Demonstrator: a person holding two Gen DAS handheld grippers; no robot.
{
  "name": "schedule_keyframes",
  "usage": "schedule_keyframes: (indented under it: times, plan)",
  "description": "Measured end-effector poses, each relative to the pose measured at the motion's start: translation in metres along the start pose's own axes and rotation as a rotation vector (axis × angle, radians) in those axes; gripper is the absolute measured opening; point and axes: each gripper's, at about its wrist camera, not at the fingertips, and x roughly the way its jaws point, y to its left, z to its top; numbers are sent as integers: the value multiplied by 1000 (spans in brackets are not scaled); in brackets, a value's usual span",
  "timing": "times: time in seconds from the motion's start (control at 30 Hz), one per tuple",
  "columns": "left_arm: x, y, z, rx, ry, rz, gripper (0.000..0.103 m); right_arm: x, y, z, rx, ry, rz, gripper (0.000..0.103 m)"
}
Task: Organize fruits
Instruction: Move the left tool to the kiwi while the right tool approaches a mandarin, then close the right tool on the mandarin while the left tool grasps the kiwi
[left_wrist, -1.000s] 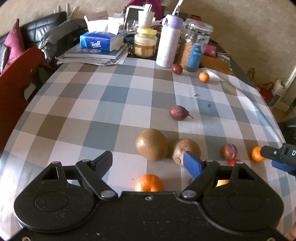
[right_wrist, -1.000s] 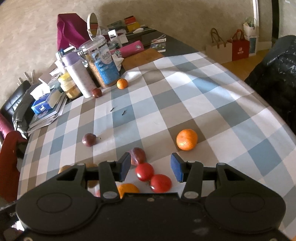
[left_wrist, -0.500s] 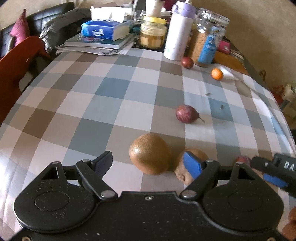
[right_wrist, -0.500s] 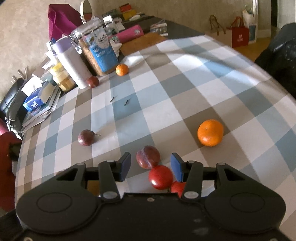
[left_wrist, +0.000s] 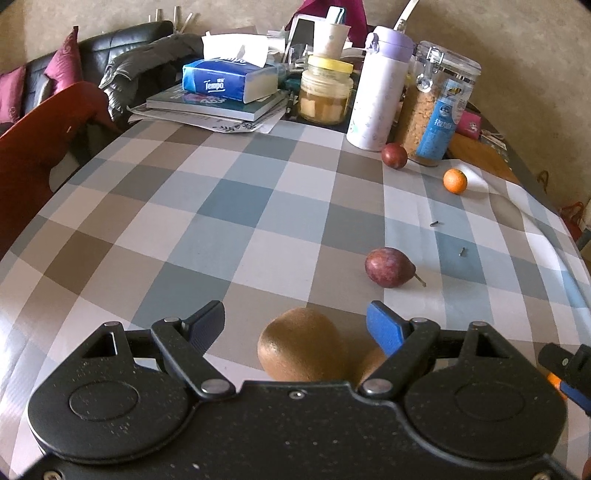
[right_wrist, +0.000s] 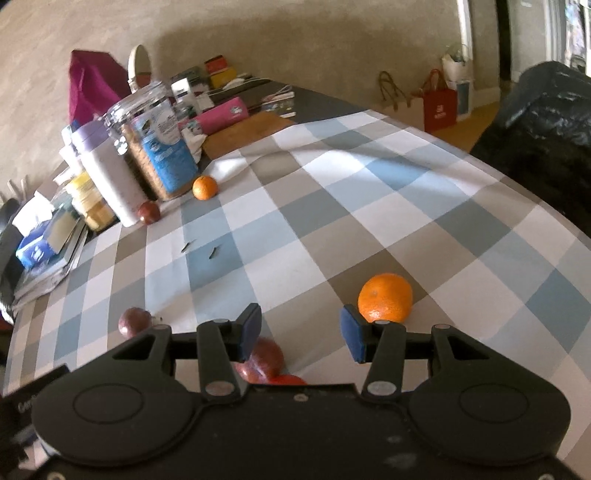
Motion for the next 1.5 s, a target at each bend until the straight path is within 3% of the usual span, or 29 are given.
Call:
schedule_keyframes:
  times: [0.4,0.6,0.8,1.1,1.5]
  plan:
    - [1,5,-3,-6,-1,-17,84,7,2,-1,-42,57,89,50]
    - [2,5,-2,-1,6,-16,84,-1,-14,4,61,-39,-2,50]
    - [6,7,-2,-9,24,-10,84,0,-26,11,133,-107,-151,50]
    - [6,6,-4,-5,29,-11,84,32,-25,12,107,31,-224,50]
    - [8,3,-5,13,33,0,84,50,-23,14,109,77,-275,50]
